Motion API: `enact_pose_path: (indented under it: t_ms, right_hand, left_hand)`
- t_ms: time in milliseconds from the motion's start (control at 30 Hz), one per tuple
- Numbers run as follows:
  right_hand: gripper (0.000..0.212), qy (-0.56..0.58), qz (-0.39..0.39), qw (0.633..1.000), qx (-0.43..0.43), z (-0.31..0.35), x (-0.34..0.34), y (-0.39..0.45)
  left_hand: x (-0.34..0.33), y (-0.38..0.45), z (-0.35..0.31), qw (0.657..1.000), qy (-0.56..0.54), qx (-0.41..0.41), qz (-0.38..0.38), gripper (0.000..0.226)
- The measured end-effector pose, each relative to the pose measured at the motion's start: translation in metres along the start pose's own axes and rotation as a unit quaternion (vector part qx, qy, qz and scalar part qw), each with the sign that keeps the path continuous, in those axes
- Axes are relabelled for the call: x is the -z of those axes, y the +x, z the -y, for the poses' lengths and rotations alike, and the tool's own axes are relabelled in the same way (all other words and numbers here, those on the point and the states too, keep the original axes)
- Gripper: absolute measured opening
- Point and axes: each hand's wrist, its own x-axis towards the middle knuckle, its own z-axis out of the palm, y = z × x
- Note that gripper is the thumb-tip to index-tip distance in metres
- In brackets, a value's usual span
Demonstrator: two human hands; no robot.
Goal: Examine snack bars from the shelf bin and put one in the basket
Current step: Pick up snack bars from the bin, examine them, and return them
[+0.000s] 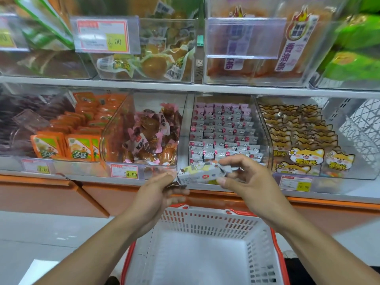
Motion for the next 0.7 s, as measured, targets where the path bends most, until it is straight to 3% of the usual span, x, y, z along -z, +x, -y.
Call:
enact_pose_path:
  t_ms: [133, 300, 433, 600, 700]
  right_hand:
    - [0.036, 0.09, -0.061, 0.994, -0.015, -0.004, -0.009, 0.0]
    - [0.039, 0.234, -0.083, 0.962, -0.111, -0.004, -0.011, 0.001]
    - [0.022, 0.363, -0.063, 0.909, -0.195, -0.005, -0.008, 0.005]
    - [0.016, 0.394, -0.071, 0.892, -0.211, -0.009, -0.009, 0.007]
    - [0.015, 0.358, -0.08, 0.907, -0.205, -0.011, -0.011, 0.007]
  left_hand:
    - [-0.003, 0.0, 0.001, 0.999, -0.045, 0.012, 0.02, 0.004]
    - [-0.009, -0.002, -0.001, 0.993, -0.117, 0.002, 0.01, 0.034]
    - [-0.006, -0.002, -0.004, 0.991, -0.131, 0.014, -0.018, 0.023]
    - [-0.003, -0.001, -0.003, 0.992, -0.118, 0.008, -0.047, 0.024]
    - [-0.006, -0.001, -0.003, 0.991, -0.117, 0.004, -0.069, 0.033]
